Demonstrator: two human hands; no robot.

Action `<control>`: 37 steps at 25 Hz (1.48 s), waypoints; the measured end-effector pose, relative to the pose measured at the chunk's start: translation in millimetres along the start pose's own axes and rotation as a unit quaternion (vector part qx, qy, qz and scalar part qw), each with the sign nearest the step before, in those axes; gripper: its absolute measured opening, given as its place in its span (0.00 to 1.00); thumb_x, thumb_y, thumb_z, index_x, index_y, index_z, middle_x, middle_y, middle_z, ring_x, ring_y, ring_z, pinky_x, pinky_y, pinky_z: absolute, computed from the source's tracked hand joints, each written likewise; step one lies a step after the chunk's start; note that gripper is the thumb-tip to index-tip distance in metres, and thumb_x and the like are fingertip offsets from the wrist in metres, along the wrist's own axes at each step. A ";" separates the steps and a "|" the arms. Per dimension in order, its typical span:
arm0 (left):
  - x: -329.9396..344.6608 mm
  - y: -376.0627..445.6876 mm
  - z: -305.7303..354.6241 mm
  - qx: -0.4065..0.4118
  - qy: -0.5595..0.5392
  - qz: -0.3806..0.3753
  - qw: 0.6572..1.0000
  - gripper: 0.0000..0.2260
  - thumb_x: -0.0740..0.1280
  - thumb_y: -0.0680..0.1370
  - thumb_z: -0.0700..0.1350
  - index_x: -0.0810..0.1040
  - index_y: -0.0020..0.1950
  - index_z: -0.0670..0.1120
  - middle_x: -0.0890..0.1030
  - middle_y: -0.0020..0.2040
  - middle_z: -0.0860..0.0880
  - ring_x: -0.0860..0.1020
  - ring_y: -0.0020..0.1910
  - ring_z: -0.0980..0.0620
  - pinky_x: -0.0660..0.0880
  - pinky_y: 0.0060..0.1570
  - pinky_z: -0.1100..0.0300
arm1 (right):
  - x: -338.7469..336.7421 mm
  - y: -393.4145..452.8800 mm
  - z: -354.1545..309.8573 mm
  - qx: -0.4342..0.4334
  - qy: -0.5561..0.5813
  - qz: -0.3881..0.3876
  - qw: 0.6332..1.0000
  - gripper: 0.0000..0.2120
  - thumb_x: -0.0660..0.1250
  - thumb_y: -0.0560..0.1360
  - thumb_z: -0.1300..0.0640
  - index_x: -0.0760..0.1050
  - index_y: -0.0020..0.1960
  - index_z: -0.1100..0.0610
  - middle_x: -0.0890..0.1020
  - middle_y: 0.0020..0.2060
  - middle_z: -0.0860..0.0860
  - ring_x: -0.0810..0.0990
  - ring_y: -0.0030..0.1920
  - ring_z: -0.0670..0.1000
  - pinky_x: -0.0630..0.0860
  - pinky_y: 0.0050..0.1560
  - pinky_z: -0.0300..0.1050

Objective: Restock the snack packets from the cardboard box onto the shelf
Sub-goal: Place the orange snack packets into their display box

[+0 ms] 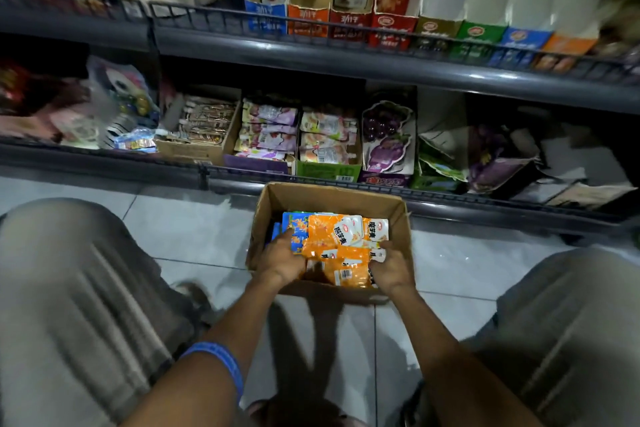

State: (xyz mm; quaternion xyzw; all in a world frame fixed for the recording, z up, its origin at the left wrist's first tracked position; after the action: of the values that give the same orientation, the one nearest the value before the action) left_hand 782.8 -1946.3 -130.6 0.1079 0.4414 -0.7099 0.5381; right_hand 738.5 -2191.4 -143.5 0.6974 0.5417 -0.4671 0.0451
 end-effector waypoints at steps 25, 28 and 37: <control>148.9 161.3 -0.6 0.124 0.225 -0.201 0.945 0.39 0.74 0.69 0.60 0.64 0.76 0.52 0.66 0.74 0.49 0.65 0.72 0.46 0.65 0.70 0.51 | 105.1 141.7 49.0 -0.112 -0.390 -0.222 0.887 0.22 0.66 0.74 0.61 0.71 0.67 0.55 0.77 0.62 0.55 0.75 0.62 0.57 0.73 0.58 0.46; 162.8 150.1 7.9 0.138 0.256 -0.258 0.921 0.43 0.77 0.67 0.60 0.62 0.78 0.52 0.70 0.73 0.48 0.69 0.70 0.45 0.68 0.66 0.54 | 102.0 134.2 43.6 -0.132 -0.316 -0.219 0.914 0.23 0.71 0.72 0.54 0.74 0.66 0.50 0.79 0.60 0.52 0.77 0.60 0.55 0.73 0.57 0.45; 137.2 155.8 10.6 0.052 0.102 -0.204 0.972 0.18 0.77 0.71 0.48 0.78 0.60 0.54 0.83 0.55 0.51 0.81 0.51 0.50 0.79 0.52 0.53 | 46.9 126.5 41.0 0.075 0.313 0.055 0.945 0.13 0.72 0.74 0.55 0.75 0.56 0.57 0.81 0.52 0.51 0.79 0.51 0.49 0.77 0.52 0.47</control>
State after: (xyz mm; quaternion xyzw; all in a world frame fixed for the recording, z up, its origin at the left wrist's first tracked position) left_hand 865.5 -2050.8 -290.1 0.1151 0.4693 -0.8120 0.3274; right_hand 813.6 -2233.0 -255.3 0.8387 0.4525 -0.2614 -0.1532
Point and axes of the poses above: each hand's wrist, its own y-axis towards the middle knuckle, its own x-axis out of the palm, z = x × y, the point moved 9 cm from there along y, towards the middle knuckle
